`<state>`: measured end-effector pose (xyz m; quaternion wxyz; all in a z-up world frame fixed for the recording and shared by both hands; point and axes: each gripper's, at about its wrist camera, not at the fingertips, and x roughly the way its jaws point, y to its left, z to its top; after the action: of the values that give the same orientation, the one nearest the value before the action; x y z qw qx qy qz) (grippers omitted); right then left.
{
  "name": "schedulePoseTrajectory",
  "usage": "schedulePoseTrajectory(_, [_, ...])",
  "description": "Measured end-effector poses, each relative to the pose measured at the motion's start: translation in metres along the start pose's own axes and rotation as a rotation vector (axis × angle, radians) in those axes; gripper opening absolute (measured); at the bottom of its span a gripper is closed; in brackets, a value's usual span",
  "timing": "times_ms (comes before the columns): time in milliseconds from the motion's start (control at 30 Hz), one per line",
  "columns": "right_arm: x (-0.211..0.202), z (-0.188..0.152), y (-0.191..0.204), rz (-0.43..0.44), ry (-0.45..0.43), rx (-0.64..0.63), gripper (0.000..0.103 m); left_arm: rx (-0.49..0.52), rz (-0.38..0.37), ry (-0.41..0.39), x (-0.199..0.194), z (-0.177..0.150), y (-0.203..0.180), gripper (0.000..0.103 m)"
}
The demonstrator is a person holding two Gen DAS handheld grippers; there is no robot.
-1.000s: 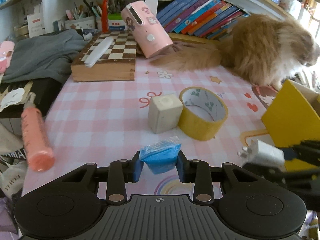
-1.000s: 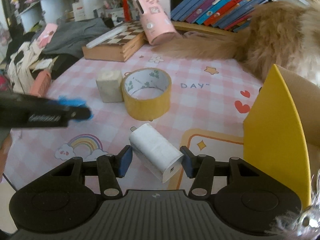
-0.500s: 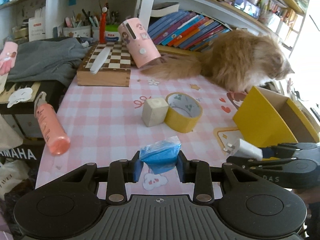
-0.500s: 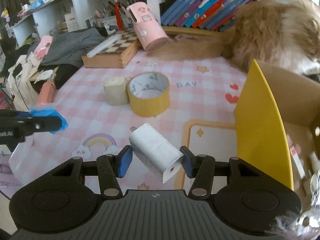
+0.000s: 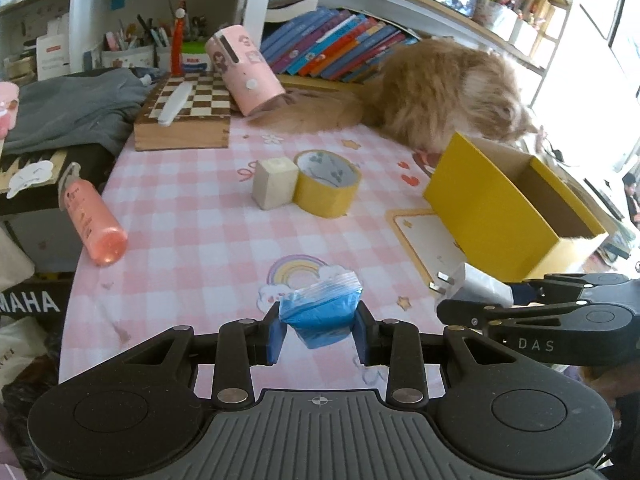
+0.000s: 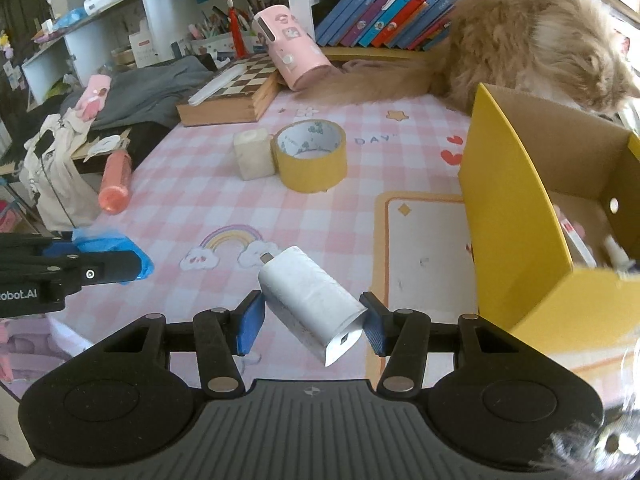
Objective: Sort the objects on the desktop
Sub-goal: 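Lift and carry the blue item and charger toward the yellow box with both grippers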
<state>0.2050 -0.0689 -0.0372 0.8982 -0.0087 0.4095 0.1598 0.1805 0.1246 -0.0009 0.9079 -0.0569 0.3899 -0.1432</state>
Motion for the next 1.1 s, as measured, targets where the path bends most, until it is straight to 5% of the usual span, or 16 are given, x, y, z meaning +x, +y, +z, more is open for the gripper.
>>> schedulePoseTrajectory(833, [-0.078, -0.092, 0.003, -0.132, -0.037, 0.137, 0.049, 0.111, -0.177, 0.046, -0.023, -0.041, -0.046, 0.033])
schedulePoseTrajectory(1100, [-0.097, -0.112, -0.007, -0.187, -0.050, 0.210, 0.049, 0.217, -0.246, 0.083, -0.018, -0.047, -0.077, 0.033])
